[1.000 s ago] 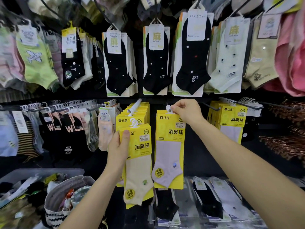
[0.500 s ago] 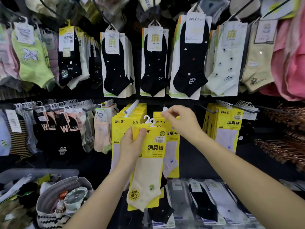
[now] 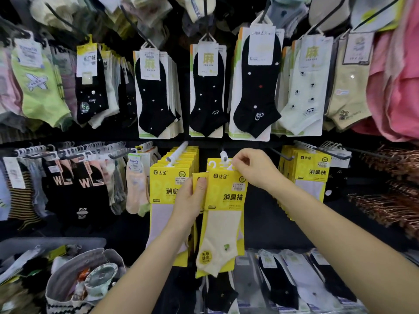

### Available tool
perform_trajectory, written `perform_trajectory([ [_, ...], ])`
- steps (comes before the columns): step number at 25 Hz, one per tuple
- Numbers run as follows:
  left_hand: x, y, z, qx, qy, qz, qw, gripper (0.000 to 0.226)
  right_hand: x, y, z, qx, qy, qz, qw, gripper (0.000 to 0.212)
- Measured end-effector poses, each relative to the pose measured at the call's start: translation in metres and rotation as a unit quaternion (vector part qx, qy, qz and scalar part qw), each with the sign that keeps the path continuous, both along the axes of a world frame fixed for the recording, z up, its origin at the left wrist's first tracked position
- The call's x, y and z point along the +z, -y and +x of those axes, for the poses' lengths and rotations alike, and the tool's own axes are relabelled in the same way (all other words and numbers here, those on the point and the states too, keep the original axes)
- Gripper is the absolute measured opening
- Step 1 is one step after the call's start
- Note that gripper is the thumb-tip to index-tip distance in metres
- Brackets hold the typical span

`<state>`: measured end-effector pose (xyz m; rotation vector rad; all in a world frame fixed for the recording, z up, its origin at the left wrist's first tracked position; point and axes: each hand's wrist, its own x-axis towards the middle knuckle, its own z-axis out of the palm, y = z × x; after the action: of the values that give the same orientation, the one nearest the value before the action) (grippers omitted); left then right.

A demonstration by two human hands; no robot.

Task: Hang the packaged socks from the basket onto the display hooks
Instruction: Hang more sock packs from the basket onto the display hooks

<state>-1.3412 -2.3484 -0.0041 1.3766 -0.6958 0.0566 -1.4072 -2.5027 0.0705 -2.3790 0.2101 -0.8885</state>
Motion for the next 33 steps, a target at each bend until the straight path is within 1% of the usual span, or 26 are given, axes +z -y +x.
perform_trajectory([
  [4, 0.001, -0.024, 0.008, 0.100, 0.034, -0.035, 0.994, 0.028, 0.013, 0.012, 0.010, -0.018, 0.013, 0.040, 0.999, 0.016],
  [6, 0.001, -0.039, 0.012, 0.120, 0.033, -0.039, 0.992, 0.028, 0.014, 0.014, 0.019, -0.027, 0.009, 0.052, 0.998, 0.016],
  [9, 0.000, -0.054, 0.018, 0.105, 0.005, -0.031, 0.994, 0.021, 0.010, 0.011, 0.035, -0.040, -0.028, 0.029, 0.998, 0.020],
  [13, 0.000, -0.053, 0.017, 0.089, 0.003, -0.015, 0.996, 0.028, 0.003, 0.008, 0.041, -0.088, -0.068, -0.011, 0.994, 0.021],
  [15, 0.000, -0.043, 0.011, 0.077, -0.001, -0.017, 0.997, 0.024, 0.003, 0.008, 0.036, -0.105, -0.047, -0.032, 0.993, 0.018],
  [16, 0.000, -0.038, 0.008, 0.070, -0.006, -0.016, 0.997, 0.022, 0.003, 0.007, 0.031, -0.107, -0.006, -0.036, 0.994, 0.015],
  [18, 0.000, -0.029, 0.004, 0.049, -0.008, -0.018, 0.999, 0.021, 0.001, 0.000, 0.017, -0.065, 0.094, -0.023, 0.993, 0.012],
  [19, 0.000, -0.024, 0.002, 0.040, 0.000, -0.015, 0.999, 0.021, -0.001, -0.004, 0.010, -0.020, 0.112, -0.013, 0.993, 0.012],
  [20, 0.000, -0.020, 0.000, 0.032, 0.009, -0.008, 0.999, 0.022, -0.004, -0.009, 0.004, 0.030, 0.102, -0.005, 0.994, 0.011],
  [21, 0.000, -0.015, -0.002, 0.024, 0.020, 0.002, 1.000, 0.022, -0.007, -0.013, 0.000, 0.069, 0.073, -0.002, 0.995, 0.009],
  [22, 0.000, -0.011, -0.004, 0.019, 0.029, 0.011, 0.999, 0.021, -0.010, -0.015, -0.003, 0.091, 0.044, -0.004, 0.995, 0.009],
  [24, -0.001, -0.003, -0.009, 0.008, 0.033, 0.024, 0.999, 0.020, -0.014, -0.011, -0.005, 0.092, 0.021, -0.012, 0.995, 0.011],
  [27, -0.002, 0.008, -0.012, -0.012, 0.001, 0.029, 1.000, 0.017, -0.014, -0.001, -0.008, 0.092, 0.030, 0.031, 0.995, 0.010],
  [29, -0.001, 0.013, -0.012, -0.023, -0.006, 0.042, 0.999, 0.016, -0.011, 0.005, -0.008, 0.097, 0.010, 0.027, 0.995, 0.016],
  [31, 0.003, 0.018, -0.012, -0.023, -0.014, 0.039, 0.999, 0.014, -0.007, 0.009, -0.005, 0.067, -0.003, -0.003, 0.998, 0.019],
  [33, 0.005, 0.022, -0.011, 0.004, -0.011, 0.025, 1.000, 0.017, 0.001, 0.012, 0.002, 0.030, 0.019, -0.001, 0.999, 0.016],
])
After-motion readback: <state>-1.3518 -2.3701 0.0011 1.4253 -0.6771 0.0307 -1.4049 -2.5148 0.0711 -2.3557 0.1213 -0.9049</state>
